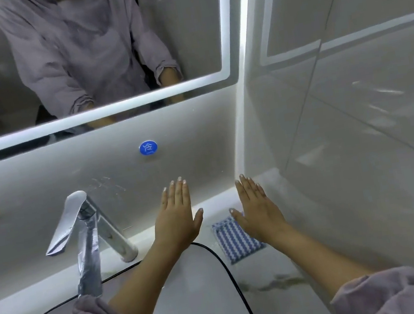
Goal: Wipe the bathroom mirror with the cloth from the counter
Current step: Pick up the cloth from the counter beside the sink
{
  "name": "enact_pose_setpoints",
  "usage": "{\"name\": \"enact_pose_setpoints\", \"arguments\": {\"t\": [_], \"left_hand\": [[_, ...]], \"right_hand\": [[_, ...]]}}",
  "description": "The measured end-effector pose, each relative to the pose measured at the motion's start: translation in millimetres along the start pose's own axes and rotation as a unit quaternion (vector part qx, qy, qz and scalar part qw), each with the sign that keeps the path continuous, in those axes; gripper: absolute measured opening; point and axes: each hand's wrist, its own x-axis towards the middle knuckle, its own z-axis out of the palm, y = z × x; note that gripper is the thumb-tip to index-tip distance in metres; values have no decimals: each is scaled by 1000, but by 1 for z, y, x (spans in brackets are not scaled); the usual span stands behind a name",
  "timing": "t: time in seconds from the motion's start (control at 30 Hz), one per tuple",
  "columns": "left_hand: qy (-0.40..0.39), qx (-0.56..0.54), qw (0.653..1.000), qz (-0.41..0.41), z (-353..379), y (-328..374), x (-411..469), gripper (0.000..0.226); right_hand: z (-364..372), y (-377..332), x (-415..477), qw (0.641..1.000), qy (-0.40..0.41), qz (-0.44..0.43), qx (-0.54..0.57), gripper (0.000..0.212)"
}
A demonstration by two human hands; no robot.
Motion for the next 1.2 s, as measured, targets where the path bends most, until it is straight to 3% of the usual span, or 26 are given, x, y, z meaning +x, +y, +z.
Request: {"name": "enact_pose_setpoints", "arguments": {"t": [0.17, 0.53, 0.7, 1.03, 1.2], "left_hand": [[-50, 15, 999, 10, 36, 4, 15, 76], [-282, -71, 956, 38, 91, 34, 54, 74], [-286, -122, 950, 10, 117, 54, 73, 44], [-286, -182, 940, -26, 143, 57, 81, 37], [-317, -229, 919, -51, 145, 53, 81, 24]], "right_hand": [[39, 17, 2, 998, -52, 34, 27, 72], [104, 43, -9, 983, -125, 100, 91, 70], [124, 47, -10, 979, -98, 126, 126, 67], [137, 47, 2, 975, -46, 189, 111, 61], [138, 43, 5, 954, -40, 248, 164, 43]]}}
